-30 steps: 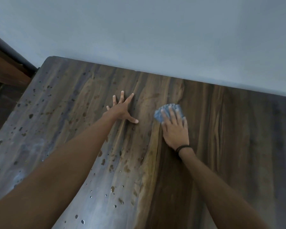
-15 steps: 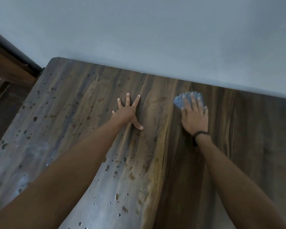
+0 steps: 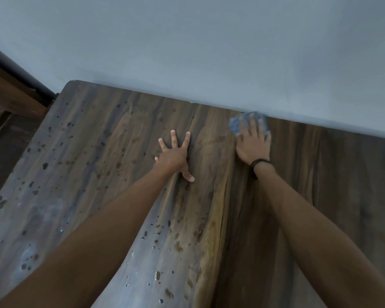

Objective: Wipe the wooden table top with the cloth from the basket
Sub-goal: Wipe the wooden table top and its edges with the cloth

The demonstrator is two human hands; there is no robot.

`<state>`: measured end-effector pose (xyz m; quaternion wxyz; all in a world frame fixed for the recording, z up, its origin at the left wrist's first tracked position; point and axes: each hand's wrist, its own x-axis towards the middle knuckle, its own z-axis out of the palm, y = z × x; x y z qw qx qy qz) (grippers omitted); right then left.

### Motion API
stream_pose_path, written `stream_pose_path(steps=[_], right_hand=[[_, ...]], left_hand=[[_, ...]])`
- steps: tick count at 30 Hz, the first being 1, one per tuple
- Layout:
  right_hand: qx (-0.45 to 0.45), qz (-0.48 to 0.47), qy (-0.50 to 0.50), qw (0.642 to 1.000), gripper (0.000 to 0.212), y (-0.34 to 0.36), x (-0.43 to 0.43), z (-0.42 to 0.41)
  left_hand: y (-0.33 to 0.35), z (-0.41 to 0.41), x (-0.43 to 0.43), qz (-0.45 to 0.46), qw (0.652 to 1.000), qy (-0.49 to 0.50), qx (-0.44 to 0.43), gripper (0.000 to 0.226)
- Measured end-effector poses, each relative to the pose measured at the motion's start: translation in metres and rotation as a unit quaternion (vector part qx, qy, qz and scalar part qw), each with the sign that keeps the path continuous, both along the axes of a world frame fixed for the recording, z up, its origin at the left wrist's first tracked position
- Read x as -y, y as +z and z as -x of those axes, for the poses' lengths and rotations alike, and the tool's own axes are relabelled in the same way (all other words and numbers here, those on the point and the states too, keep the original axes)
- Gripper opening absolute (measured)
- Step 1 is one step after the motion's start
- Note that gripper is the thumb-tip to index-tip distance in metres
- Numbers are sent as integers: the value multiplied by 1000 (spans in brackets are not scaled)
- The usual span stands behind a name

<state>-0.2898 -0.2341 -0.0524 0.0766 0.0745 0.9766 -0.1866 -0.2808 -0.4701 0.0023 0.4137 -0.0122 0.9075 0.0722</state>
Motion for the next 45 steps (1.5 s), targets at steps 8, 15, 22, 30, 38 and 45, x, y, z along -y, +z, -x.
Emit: stream_pose_path(steps=[8, 15, 22, 30, 38, 45], right_hand=[[9, 12, -31, 999, 56, 4, -3, 12], [6, 8, -29, 1000, 56, 3, -22, 6], [-26, -19, 65, 997, 54, -5, -5, -60], [-14, -16, 59, 998, 54, -2, 27, -102], [12, -9, -51, 999, 55, 3, 20, -87], [-10, -32, 59, 998, 54, -2, 16, -125]], left_hand=[[0, 0, 2, -1, 1000, -5, -6, 155], [0, 0, 3, 0, 1000, -11, -15, 153], [-2, 0, 5, -5, 1000, -17, -22, 154], [-6, -1, 10, -15, 999, -25, -29, 155], [9, 8, 27, -44, 998, -49, -3, 148], [2, -4, 70, 17, 998, -51, 25, 150]])
